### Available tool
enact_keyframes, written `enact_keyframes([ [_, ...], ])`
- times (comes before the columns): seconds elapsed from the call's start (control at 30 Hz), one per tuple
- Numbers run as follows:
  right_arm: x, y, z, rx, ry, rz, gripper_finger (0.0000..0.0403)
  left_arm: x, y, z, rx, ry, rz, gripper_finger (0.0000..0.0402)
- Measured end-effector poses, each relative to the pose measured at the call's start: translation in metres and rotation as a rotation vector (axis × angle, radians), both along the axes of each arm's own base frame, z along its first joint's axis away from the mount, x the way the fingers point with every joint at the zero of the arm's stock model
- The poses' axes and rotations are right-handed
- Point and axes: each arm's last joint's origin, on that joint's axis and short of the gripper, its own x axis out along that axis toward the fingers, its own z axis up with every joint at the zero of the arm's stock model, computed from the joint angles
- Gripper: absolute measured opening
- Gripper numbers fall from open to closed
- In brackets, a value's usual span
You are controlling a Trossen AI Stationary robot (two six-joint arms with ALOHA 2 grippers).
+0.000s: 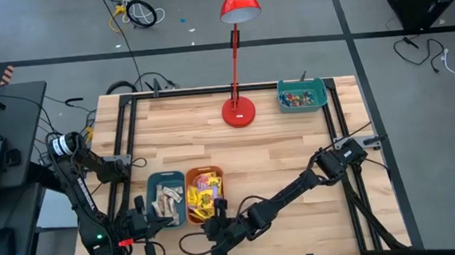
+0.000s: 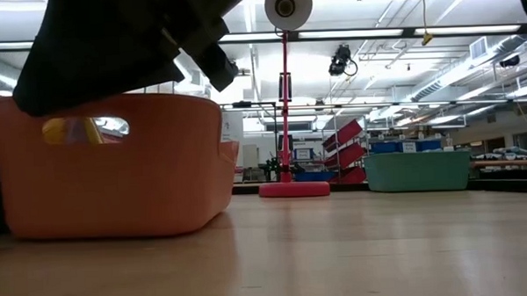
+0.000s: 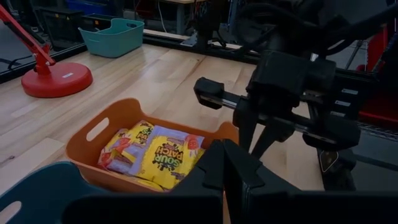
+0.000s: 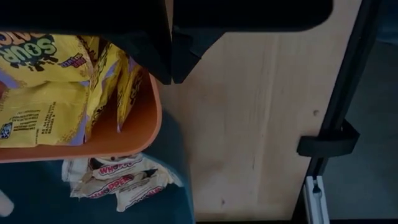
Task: Sort candy
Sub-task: Move the orange bin to the right of the blue bin, then move the green bin to the right of the orange bin
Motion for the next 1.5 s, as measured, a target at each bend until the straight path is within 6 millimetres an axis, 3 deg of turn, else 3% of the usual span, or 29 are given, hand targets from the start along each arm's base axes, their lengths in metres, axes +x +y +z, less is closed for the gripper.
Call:
enact_keyframes([
  [0.47,-0.001,0.004,0.003,-0.028,-0.019,0.037,0.0000,0.000,0.000,0.000,0.000,0.000,0.000,0.0000],
  [0.67,-0.014,0.018,0.023,0.071,-0.006,0.089,0.0000,0.000,0.000,0.000,0.001,0.000,0.000,0.0000],
  [0.83,-0.033,0.010,0.052,0.092,0.087,0.030,0.0000,0.000,0.000,0.000,0.003,0.000,0.000,0.0000],
  [1.0,-0.054,-0.019,0.090,0.012,0.177,-0.054,0.0000,0.000,0.000,0.000,0.016,0.005,-0.003,0.0000],
  [1.17,-0.078,-0.063,0.128,-0.109,0.275,-0.164,0.0000,0.000,0.000,0.000,0.030,0.007,-0.007,0.0000],
  [1.5,-0.114,-0.164,0.172,-0.254,0.510,-0.371,0.0000,0.000,0.000,0.000,0.034,-0.001,-0.005,0.0000],
])
